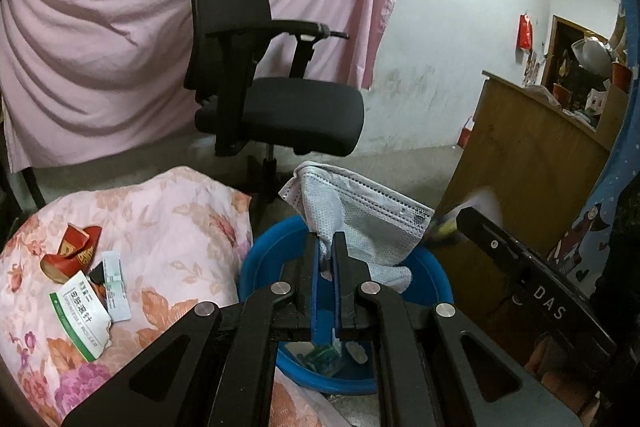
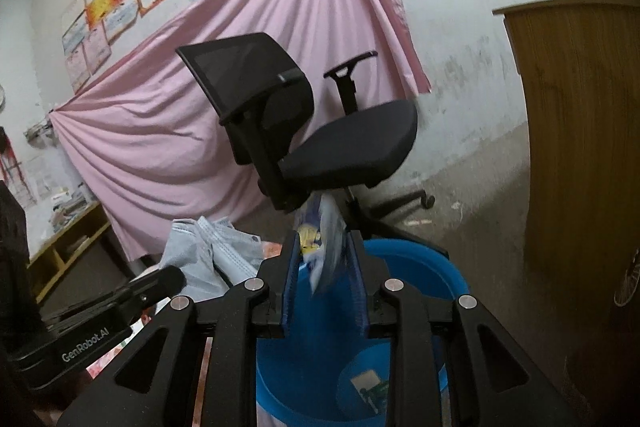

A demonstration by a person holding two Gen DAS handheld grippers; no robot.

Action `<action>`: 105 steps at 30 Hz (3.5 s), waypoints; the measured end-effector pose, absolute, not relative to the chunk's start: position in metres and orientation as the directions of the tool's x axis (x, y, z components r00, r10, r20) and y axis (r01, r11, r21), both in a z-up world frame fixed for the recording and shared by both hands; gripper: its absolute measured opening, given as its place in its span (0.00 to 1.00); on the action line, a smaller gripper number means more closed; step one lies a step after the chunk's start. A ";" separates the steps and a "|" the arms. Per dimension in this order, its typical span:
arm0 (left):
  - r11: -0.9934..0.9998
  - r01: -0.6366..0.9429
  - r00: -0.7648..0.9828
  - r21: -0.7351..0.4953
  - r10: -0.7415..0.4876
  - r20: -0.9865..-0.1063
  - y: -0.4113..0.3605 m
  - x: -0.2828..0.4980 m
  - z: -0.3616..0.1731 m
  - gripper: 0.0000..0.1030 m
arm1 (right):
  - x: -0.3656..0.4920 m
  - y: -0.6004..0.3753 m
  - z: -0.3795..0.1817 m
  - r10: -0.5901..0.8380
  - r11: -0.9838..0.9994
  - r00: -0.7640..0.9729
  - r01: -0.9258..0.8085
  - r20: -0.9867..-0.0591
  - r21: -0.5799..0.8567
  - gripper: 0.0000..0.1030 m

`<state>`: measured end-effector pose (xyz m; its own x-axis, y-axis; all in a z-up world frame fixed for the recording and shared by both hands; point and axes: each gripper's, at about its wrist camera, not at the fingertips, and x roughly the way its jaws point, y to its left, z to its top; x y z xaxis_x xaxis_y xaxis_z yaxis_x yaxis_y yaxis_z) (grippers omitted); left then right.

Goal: Collect trash
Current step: 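Open both grippers to drop the mask and snack bag into the basin, then move both grippers back to the bed and grasp the white-green medicine box with the right gripper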

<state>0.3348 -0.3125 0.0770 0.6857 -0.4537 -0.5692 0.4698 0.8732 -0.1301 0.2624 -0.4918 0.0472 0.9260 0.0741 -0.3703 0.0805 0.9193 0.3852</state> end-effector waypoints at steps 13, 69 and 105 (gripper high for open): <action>0.886 0.441 0.677 -0.144 -0.434 -0.594 -0.301 0.338 0.071 0.12 | 0.260 -0.491 0.049 0.072 0.925 0.925 0.078 -0.373 0.371 0.29; 0.983 0.057 0.911 -0.176 -0.123 -0.395 -0.052 0.299 0.071 0.97 | 0.282 -0.302 0.078 0.206 0.973 0.968 -0.187 -0.145 0.137 1.00; 0.988 0.086 0.691 -0.129 -0.153 -0.707 -0.022 0.345 -0.003 0.79 | 0.343 -0.216 0.000 0.442 0.866 0.586 -0.477 -0.680 0.152 0.25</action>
<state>0.3449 -0.0218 -0.0028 0.6905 -0.1527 -0.7070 0.0861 0.9879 -0.1293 0.3428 -0.2164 -0.0001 0.5856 0.4416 -0.6797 -0.4765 0.8659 0.1521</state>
